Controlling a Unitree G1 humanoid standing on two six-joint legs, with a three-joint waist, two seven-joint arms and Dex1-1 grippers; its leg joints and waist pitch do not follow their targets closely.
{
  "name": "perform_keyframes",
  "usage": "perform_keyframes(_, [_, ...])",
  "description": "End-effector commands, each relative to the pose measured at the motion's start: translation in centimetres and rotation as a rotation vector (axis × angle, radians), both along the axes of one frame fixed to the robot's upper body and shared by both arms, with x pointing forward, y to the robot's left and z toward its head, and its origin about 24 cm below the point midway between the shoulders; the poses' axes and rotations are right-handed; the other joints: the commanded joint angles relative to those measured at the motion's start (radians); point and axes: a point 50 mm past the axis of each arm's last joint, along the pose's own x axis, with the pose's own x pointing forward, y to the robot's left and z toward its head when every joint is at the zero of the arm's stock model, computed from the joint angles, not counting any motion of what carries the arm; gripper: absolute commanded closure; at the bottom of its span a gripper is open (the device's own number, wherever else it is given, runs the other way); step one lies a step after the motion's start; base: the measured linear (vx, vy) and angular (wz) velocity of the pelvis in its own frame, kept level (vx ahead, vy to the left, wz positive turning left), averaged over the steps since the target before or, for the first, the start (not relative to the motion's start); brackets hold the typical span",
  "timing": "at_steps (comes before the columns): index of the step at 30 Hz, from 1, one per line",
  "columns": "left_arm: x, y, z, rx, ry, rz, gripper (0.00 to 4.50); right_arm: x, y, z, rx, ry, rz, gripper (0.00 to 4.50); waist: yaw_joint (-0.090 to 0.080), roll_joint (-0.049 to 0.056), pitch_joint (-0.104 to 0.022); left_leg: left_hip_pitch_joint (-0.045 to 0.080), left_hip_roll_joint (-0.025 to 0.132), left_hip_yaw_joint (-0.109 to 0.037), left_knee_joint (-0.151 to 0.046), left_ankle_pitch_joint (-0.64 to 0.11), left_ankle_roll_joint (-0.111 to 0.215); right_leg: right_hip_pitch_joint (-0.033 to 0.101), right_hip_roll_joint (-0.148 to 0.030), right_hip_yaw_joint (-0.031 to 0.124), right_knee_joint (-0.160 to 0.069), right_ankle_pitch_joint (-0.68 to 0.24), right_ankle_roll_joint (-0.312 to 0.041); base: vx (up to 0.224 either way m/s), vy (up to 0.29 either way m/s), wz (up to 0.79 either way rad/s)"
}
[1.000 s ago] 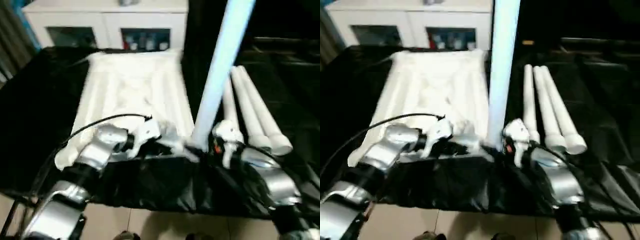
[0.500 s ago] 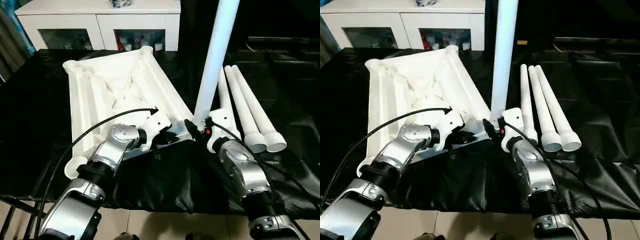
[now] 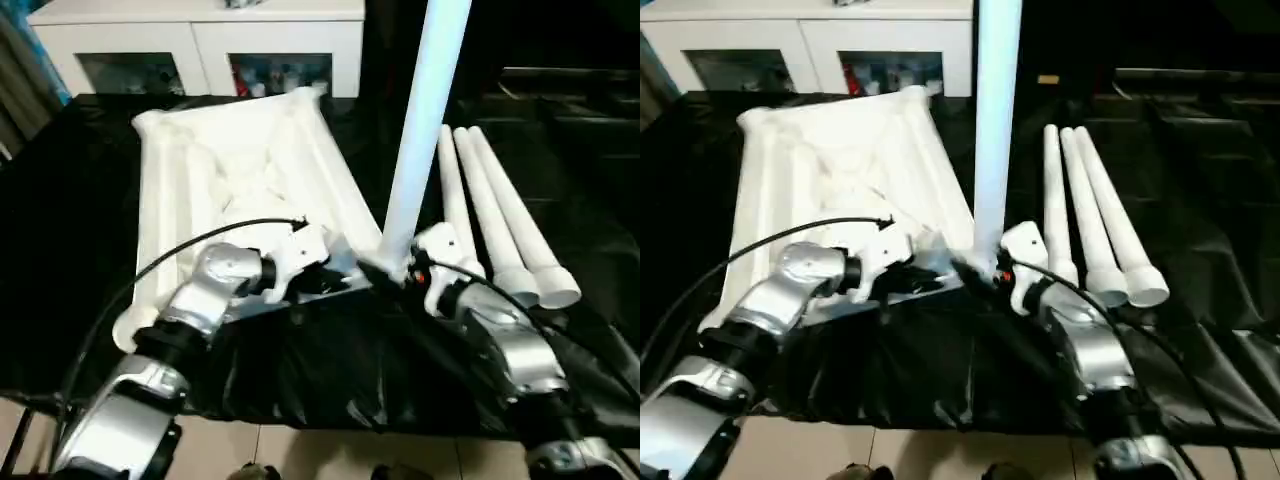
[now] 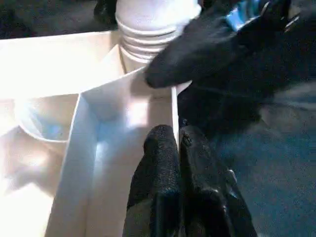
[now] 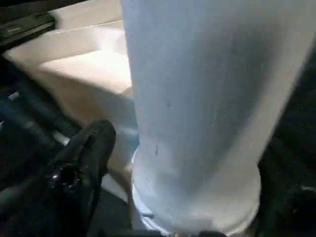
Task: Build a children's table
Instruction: Rotate leg to tighten
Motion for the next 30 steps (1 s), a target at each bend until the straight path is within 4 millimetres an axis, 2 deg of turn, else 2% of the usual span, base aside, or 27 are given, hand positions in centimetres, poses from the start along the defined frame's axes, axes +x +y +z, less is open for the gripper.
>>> perform_keyframes(1, [-0.7,-0.7,-0.1,0.028,-0.010,-0.110,4.50,-1.7,1.2,-0.5,-0.005,0.066,0.215,0.44,0.006,-0.003,-0.060,0.009,0.058,-0.025,-0.058,-0.193,0.099,0.055,-0.081,0.044,-0.070,-0.131,-0.261,0.000,0.000,0.00])
perform_keyframes(5, [-1.3,-0.1,-0.2,0.045,0.019,-0.200,4.50,-2.8,-0.1,-0.2,-0.034,0.103,0.339,0.44,0.020,-0.004,-0.058,0.009,0.061,-0.025,-0.060,-0.206,0.095,0.053,-0.085,0.047,-0.071,-0.164,-0.250,0.000,0.000,0.00])
perform_keyframes(8, [-2.0,0.3,-0.3,0.054,0.053,-0.276,4.50,-3.7,-1.0,0.2,-0.068,0.133,0.432,0.44,0.023,-0.006,-0.057,0.010,0.062,-0.025,-0.060,-0.199,0.094,0.053,-0.086,0.046,-0.071,-0.165,-0.250,0.000,0.000,0.00])
perform_keyframes(13, [-2.3,0.8,-0.4,0.072,0.069,-0.322,4.50,-4.1,-1.4,0.4,-0.086,0.152,0.472,0.44,0.025,-0.006,-0.054,0.010,0.061,-0.026,-0.061,-0.216,0.086,0.049,-0.086,0.046,-0.077,-0.220,-0.240,0.000,0.000,0.00])
perform_keyframes(17, [-2.4,1.0,-0.4,0.075,0.075,-0.340,4.50,-4.4,-1.5,0.3,-0.105,0.175,0.511,0.44,0.030,-0.005,-0.056,0.012,0.062,-0.025,-0.061,-0.212,0.081,0.048,-0.086,0.047,-0.077,-0.211,-0.237,0.000,0.000,0.00])
perform_keyframes(18, [-2.4,1.0,-0.4,0.077,0.075,-0.342,4.50,-4.5,-1.5,0.2,-0.111,0.178,0.517,0.68,0.031,-0.006,-0.056,0.011,0.062,-0.025,-0.061,-0.207,0.081,0.048,-0.085,0.047,-0.076,-0.203,-0.238,0.000,0.000,0.00])
perform_keyframes(21, [-2.4,1.1,-0.3,0.078,0.077,-0.344,4.50,-4.6,-1.6,0.2,-0.110,0.183,0.519,0.81,0.037,-0.004,-0.057,0.013,0.062,-0.025,-0.060,-0.201,0.080,0.047,-0.086,0.047,-0.074,-0.194,-0.242,0.000,0.000,0.00])
perform_keyframes(30, [-2.6,1.3,-0.4,0.076,0.086,-0.349,4.50,-4.9,-1.4,0.2,-0.098,0.196,0.529,1.60,0.038,-0.005,-0.058,0.011,0.062,-0.026,-0.060,-0.196,0.080,0.050,-0.085,0.046,-0.072,-0.176,-0.243,0.000,0.000,0.00])
